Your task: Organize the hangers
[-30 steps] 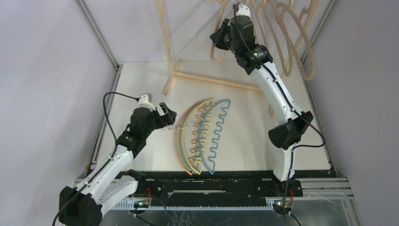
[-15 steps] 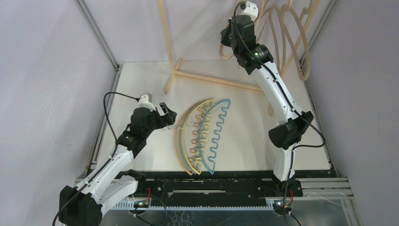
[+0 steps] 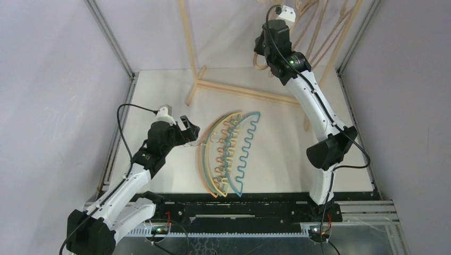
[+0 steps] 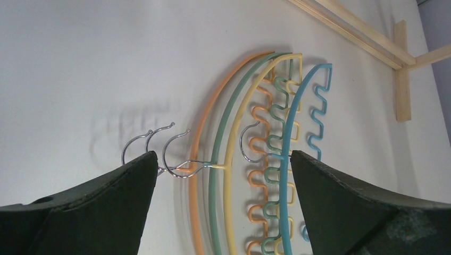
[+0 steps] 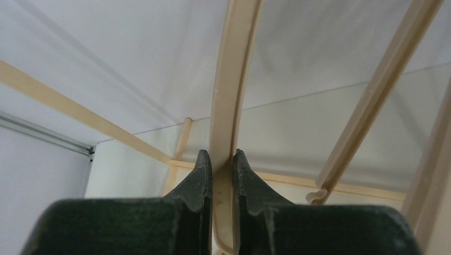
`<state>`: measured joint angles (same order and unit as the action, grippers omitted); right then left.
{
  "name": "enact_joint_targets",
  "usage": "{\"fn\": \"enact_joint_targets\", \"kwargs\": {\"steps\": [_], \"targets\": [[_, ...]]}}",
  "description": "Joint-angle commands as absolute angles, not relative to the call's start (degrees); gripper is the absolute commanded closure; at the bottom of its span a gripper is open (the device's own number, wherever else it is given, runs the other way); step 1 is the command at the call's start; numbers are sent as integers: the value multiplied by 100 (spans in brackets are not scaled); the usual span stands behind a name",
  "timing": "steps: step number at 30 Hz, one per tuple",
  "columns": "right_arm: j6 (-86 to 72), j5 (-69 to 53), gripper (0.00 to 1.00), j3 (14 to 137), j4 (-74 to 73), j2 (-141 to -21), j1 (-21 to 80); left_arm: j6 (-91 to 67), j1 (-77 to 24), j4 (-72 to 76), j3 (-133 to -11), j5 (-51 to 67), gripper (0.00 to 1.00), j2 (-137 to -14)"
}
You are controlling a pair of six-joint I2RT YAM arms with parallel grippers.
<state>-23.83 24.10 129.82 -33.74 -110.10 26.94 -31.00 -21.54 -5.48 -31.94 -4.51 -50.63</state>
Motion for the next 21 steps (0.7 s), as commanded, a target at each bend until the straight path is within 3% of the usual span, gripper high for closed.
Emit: {"fn": "enact_joint_targets", "kwargs": {"steps": [1, 4, 13, 21], "targets": [[-2655, 2808, 100, 12424, -3247, -10357, 2414, -3014, -2188, -448, -3349, -439, 0, -5072], [-2764, 2754, 99, 11828, -3085, -10016, 2325, -3023, -2188, -438, -3349, -433, 0, -5083], [-2430, 2566, 46, 10976, -2790, -9226, 2446, -3015, -2186, -387, -3350, -451, 1, -5183], [-2025, 3085, 28, 10190, -2643, -8476, 3011, -3015, -2183, -352, -3348, -419, 0, -5279]]}}
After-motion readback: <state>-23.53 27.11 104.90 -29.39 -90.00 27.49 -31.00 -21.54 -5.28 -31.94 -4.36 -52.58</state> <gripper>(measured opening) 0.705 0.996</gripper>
